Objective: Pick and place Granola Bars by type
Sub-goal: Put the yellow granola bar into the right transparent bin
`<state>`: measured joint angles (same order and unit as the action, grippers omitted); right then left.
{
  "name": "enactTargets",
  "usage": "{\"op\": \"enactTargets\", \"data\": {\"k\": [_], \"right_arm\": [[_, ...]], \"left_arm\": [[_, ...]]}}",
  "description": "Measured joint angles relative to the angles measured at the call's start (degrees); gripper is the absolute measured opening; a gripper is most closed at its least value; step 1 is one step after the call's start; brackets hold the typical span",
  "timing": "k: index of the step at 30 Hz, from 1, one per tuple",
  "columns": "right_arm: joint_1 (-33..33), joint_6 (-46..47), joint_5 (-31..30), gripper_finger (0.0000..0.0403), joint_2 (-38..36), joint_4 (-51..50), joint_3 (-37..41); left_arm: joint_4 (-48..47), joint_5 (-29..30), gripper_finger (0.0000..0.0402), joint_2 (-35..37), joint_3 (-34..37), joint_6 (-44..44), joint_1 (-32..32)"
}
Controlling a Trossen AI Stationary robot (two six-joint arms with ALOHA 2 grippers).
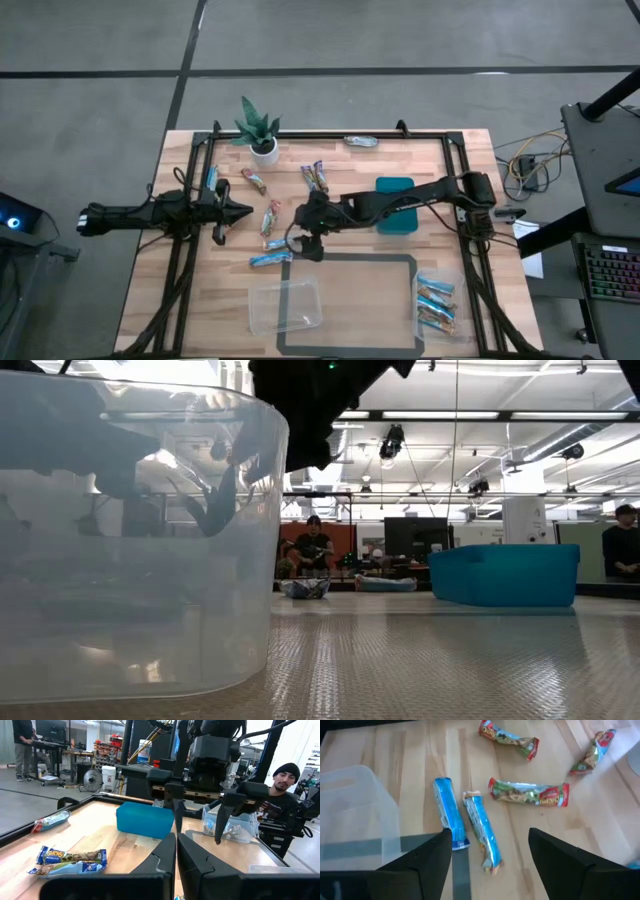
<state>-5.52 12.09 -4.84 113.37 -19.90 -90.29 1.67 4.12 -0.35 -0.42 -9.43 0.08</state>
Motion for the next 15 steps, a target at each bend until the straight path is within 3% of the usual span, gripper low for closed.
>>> {"op": "enactTargets", "data": {"k": [4, 15], "right_arm": [[0.68, -2.36, 3.20, 0.0263, 2.02, -0.68, -1.66], [1.44, -7.13, 3.25, 0.0270, 2.13, -1.44, -1.48]], "left_arm": [[0.00, 0.02, 0.0000, -0.15, 0.00, 0.00, 0.01], [0.00, 0.01, 0.0000, -0.21, 0.01, 0.00, 0.01]]}}
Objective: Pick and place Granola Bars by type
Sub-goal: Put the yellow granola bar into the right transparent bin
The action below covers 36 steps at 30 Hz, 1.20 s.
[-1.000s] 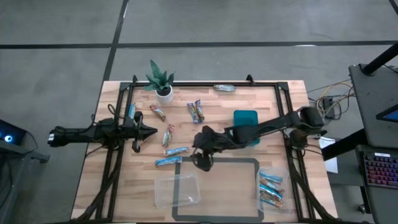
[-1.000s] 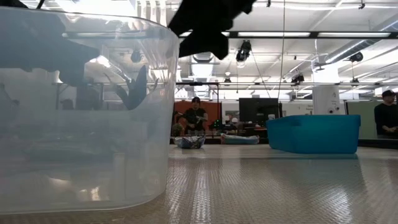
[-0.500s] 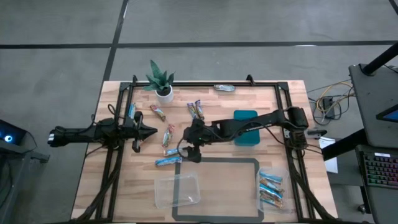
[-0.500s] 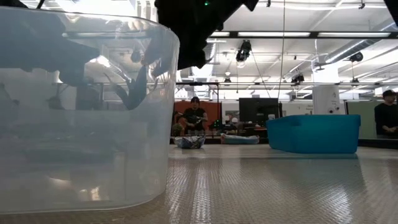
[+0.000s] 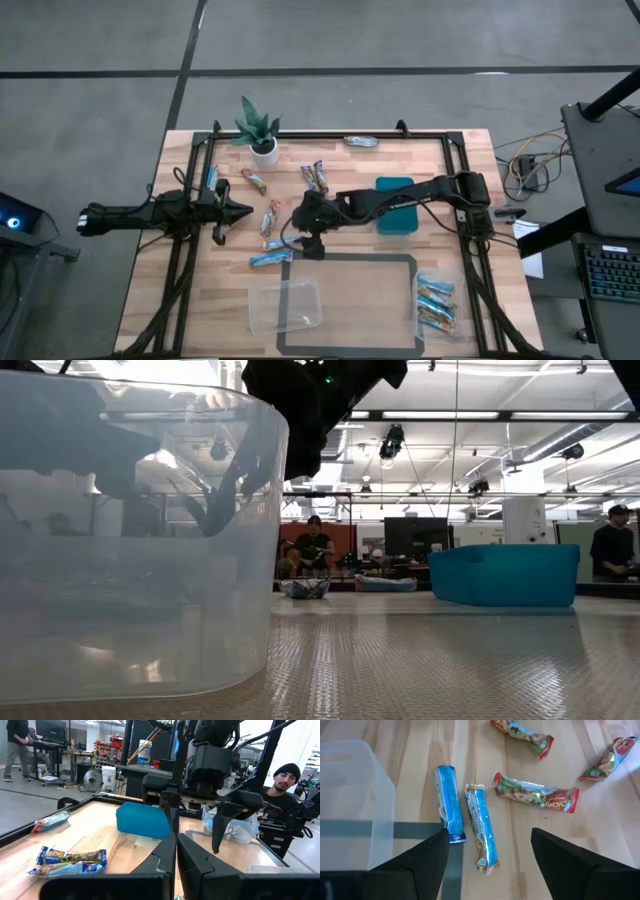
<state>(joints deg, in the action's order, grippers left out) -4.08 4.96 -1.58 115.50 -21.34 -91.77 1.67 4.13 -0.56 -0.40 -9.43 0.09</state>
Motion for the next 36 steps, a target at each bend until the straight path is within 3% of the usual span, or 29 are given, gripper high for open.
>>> {"op": "enactTargets", "data": {"k": [36], "right_arm": [[0.99, 0.48, 2.58, 0.0273, 14.26, -2.55, -8.31]], "left_arm": [[0.00, -0.01, 0.0000, -0.02, -0.02, 0.00, -0.01]]}}
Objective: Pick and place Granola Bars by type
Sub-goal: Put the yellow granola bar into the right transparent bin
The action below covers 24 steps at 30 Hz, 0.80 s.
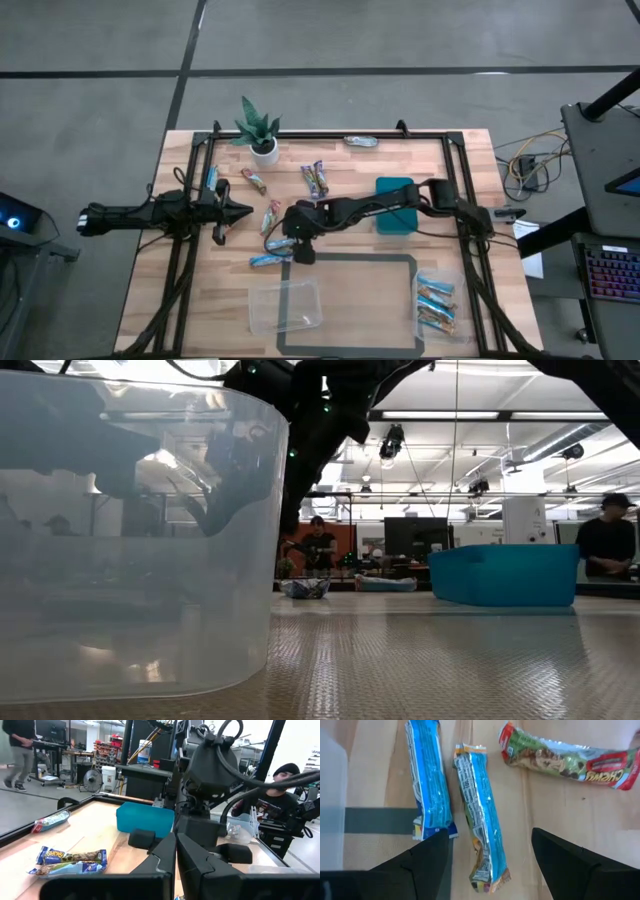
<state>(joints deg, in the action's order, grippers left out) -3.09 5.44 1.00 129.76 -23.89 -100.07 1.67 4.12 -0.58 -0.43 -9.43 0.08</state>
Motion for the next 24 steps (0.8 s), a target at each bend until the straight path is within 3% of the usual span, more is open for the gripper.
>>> {"op": "enactTargets", "data": {"k": [15, 24], "right_arm": [[0.15, 0.59, 2.05, 0.0260, 3.08, -1.24, -0.15], [0.70, 1.59, 2.14, 0.0178, 3.08, -1.73, -0.15]], "left_arm": [[0.00, 0.02, 0.0000, -0.02, 0.00, 0.00, 0.00], [0.01, 0.02, 0.0000, -0.02, 0.01, 0.00, 0.00]]}}
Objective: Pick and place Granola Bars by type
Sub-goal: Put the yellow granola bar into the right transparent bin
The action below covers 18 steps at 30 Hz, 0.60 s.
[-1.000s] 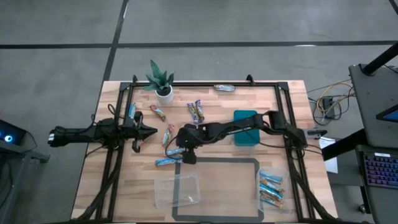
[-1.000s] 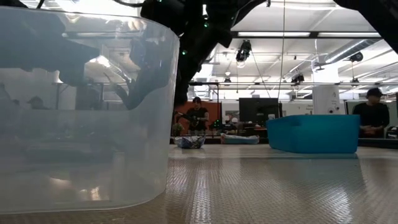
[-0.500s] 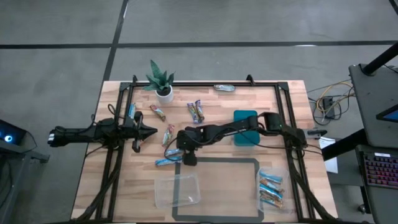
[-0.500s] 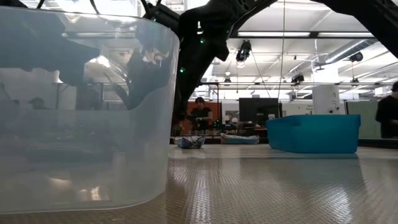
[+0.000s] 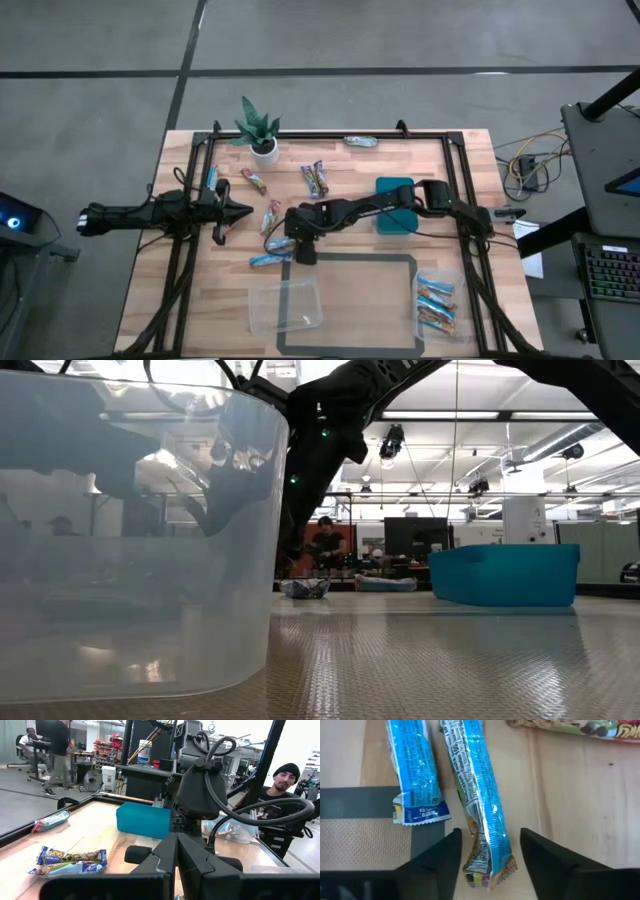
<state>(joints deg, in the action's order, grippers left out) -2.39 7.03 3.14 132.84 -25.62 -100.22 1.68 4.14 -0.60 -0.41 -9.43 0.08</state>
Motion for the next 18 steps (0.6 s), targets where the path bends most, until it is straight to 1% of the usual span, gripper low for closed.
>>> {"op": "enactTargets", "data": {"k": [6, 10, 13, 18], "right_arm": [[0.02, -1.45, 0.11, 0.0098, 0.00, 0.03, 0.00], [0.04, -1.46, 0.11, 0.0055, 0.00, 0.02, 0.00], [0.07, -0.96, 0.11, 0.0035, -0.11, -0.13, 0.00], [0.40, 0.64, -0.09, 0.0028, -0.76, -1.84, 0.00]], "left_arm": [[0.00, -0.01, 0.0000, 0.00, 0.01, 0.00, 0.01], [0.00, 0.00, 0.0000, 0.00, 0.00, 0.00, 0.01], [-0.01, 0.00, 0.0000, 0.00, 0.01, 0.00, 0.02], [-0.01, -0.02, 0.0000, 0.00, 0.00, 0.00, 0.02]]}}
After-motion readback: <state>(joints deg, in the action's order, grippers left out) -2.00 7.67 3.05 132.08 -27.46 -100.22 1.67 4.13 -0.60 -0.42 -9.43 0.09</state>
